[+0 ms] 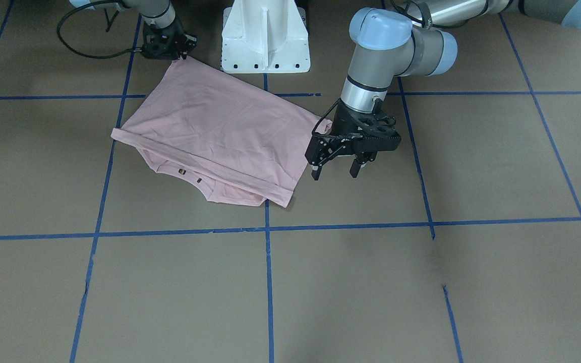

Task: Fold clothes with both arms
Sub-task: 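Drag the folded shirt toward the robot with both grippers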

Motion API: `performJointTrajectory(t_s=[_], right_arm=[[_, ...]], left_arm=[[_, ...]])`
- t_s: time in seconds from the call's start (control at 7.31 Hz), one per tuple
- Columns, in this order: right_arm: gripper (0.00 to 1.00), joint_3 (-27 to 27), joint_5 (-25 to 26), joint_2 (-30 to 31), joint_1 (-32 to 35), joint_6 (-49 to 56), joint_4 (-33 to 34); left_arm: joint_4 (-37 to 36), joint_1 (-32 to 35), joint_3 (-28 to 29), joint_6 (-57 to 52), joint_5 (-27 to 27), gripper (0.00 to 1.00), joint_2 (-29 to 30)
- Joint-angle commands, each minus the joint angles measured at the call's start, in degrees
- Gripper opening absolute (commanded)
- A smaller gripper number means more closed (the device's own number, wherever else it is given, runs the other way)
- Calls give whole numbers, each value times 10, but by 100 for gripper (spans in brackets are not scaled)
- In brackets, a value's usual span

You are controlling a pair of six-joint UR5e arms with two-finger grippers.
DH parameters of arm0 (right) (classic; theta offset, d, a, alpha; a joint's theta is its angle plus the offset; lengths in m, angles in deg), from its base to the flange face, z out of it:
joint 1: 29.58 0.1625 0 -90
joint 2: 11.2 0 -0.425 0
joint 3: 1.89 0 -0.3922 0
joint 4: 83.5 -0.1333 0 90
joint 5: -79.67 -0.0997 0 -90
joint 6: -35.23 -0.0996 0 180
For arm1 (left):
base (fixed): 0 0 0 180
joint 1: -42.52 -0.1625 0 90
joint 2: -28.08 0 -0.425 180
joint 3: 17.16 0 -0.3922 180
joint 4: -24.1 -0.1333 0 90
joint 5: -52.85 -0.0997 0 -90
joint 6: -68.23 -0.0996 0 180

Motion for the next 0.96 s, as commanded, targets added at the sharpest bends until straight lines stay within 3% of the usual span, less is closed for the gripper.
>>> performJointTrajectory(t_s=[0.0, 0.27, 0.41, 0.82], right_arm=[[99, -22, 4, -1, -23, -28, 0], [100, -39, 4, -3, 30, -35, -1], [100, -43, 6, -17, 75, -34, -4], [100, -43, 5, -69, 204, -25, -6]], left_arm=[[0, -3, 0, 0, 2, 100, 0], [-10, -14, -11, 4, 10, 100, -1], [-51, -28, -17, 37, 39, 100, -2], [-66, -141, -25, 212, 0, 100, -44]])
